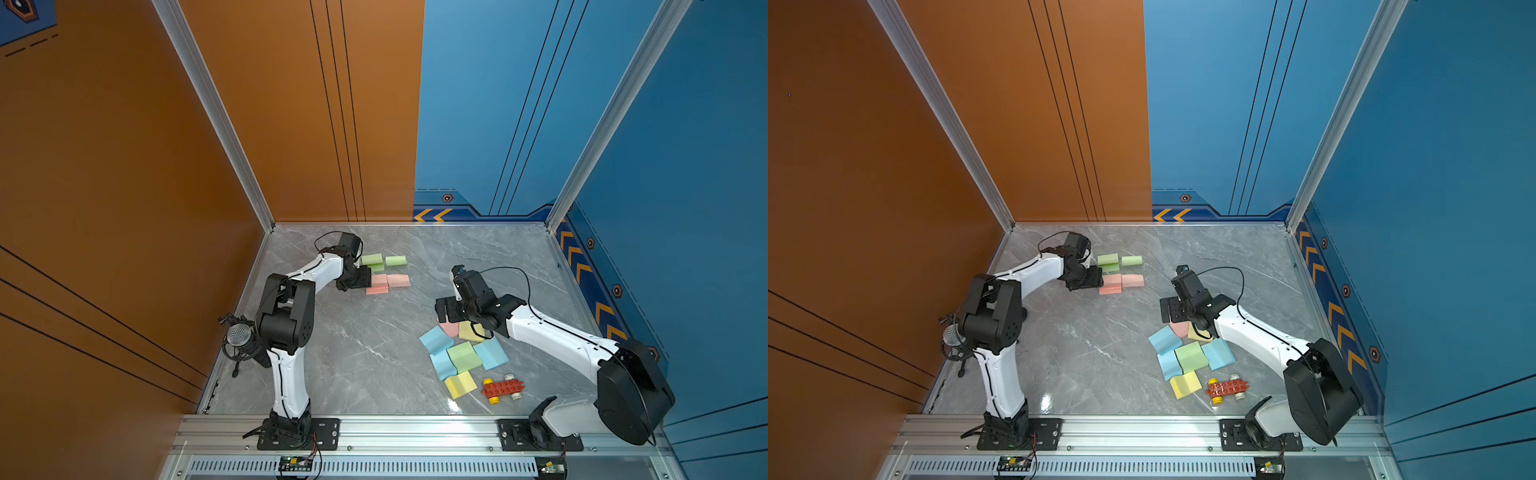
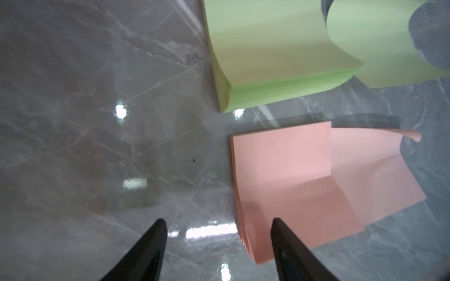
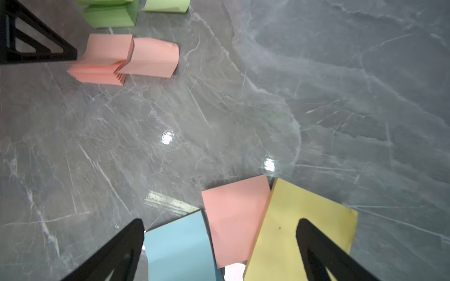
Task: Tear off pages from different memo pads
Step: Place the memo pad at the center of the board, then move the memo pad to the center of the board, then pick up the memo pad from the center of the board.
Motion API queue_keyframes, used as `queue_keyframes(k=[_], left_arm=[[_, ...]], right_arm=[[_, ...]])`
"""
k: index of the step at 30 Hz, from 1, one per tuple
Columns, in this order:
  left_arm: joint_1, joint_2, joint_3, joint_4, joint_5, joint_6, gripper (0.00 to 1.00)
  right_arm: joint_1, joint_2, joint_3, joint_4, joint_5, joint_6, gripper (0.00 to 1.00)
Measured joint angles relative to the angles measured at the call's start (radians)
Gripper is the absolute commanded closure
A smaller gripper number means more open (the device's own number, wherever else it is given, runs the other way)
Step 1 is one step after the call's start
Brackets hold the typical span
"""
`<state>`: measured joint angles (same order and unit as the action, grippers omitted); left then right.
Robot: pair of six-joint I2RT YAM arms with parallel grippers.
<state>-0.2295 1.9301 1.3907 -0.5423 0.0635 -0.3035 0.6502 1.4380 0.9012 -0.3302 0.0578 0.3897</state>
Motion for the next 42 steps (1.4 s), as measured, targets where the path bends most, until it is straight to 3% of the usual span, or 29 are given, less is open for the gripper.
queue_keyframes(k=[5,13,25,30,33,36,42], left_arm=[[-0.053,-0.258,-0.139,0.001,-0.066,-0.035,0.27],[-0.327,-0.452,-0.354,0.007,-0.101,-0.095,0.28],[-0.412,-0.862,-0.680,0.000,-0.139,-0.238,0.27],[-0.561,-0.951,-0.775,-0.001,-0.163,-0.336,0.15],[-0.666,-0.996,-0.809,0.006,-0.188,-0.399,0.02],[-0.719,-0.990,-0.823,0.029,-0.190,-0.420,0.01],[-0.720,-0.835,-0.784,0.082,-0.142,-0.343,0.01]], right_arm=[[0.066,0.063,-0.055,0.001,-0.040,0.048,0.04],[0.132,0.134,-0.080,0.039,-0.081,0.118,0.08],[0.267,0.214,-0.007,0.130,-0.136,0.227,0.12],[0.285,0.159,-0.007,0.105,-0.107,0.243,0.11],[0.257,0.071,-0.008,0.068,-0.064,0.226,0.10],[0.193,-0.016,-0.015,0.052,-0.044,0.188,0.09],[0.093,-0.120,-0.066,0.029,-0.026,0.102,0.08]])
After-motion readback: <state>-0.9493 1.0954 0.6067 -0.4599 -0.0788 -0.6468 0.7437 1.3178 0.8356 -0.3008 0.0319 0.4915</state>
